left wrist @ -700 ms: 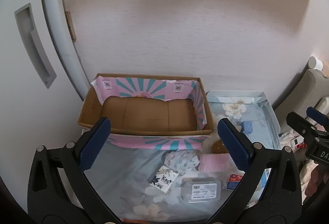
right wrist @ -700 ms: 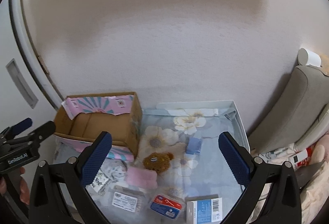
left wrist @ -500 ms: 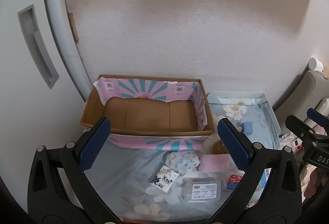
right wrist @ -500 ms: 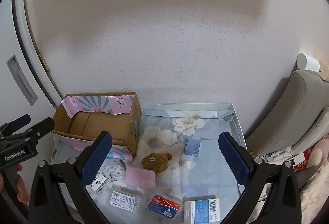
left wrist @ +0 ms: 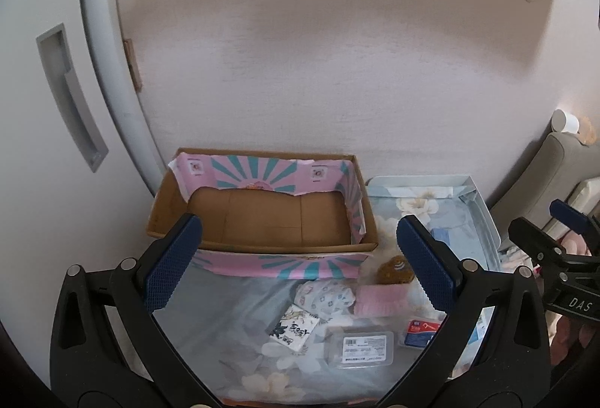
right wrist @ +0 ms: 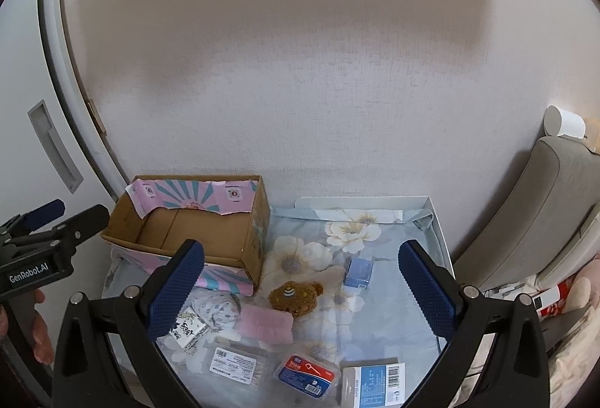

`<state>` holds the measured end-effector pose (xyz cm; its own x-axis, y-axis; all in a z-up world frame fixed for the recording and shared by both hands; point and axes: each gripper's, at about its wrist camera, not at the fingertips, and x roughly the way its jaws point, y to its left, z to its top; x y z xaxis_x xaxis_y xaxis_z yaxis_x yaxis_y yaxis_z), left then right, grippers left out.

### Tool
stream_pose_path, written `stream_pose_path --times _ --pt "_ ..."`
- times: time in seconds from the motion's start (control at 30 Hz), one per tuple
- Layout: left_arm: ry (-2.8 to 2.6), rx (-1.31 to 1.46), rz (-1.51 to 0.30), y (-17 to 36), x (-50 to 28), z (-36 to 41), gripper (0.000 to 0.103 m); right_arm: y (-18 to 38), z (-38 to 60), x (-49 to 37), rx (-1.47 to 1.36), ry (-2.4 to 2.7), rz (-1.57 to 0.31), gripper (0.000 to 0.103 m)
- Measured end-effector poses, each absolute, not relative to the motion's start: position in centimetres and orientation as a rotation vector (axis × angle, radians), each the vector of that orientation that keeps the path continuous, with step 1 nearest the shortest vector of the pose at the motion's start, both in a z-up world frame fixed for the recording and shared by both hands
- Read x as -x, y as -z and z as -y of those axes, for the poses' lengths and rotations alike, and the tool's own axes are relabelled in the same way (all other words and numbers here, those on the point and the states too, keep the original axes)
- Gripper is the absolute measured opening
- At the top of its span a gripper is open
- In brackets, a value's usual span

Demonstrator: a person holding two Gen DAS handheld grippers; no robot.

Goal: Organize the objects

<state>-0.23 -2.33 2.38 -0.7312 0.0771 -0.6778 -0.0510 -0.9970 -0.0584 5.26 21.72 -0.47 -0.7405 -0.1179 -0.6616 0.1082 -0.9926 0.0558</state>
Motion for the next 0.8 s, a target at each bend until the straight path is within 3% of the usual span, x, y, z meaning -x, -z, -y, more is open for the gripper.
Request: stream_pose_path --times 0.8 --pt "-2.877 1.135 0.042 -2.7 -1.1 2.5 0.103 -0.4 -21.8 -6.3 -1.038 2.832 0.033 0.103"
